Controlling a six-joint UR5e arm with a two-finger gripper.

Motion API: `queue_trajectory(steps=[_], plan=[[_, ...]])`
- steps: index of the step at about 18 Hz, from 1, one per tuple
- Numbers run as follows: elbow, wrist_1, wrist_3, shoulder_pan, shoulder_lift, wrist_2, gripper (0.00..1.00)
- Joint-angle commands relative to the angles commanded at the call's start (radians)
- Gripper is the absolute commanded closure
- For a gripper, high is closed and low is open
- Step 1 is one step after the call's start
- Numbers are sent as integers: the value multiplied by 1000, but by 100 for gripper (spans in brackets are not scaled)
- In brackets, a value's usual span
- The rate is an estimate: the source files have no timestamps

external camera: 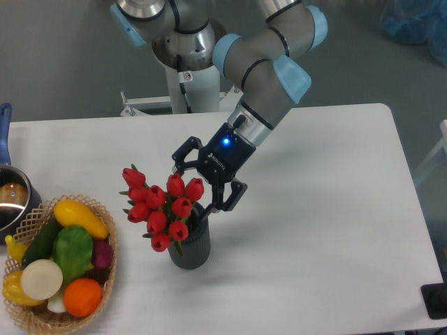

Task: Pick up the flowers from the vase
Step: 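Lower the gripper around the tulip stems and close it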

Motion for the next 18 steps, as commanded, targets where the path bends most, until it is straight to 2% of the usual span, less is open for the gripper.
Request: queue_trajectory(steps=[5,6,10,12,14,16,18], plan=[[12,5,0,-15,-17,0,0],[12,5,-2,-15,-17,0,6],[14,5,-9,-20,-20,0,49],[17,5,-9,-20,-23,0,67],[20,5,-9,-20,-26,2,78],[28,5,-8,-20,-28,2,96],[32,5,-9,-18,-28,2,99]])
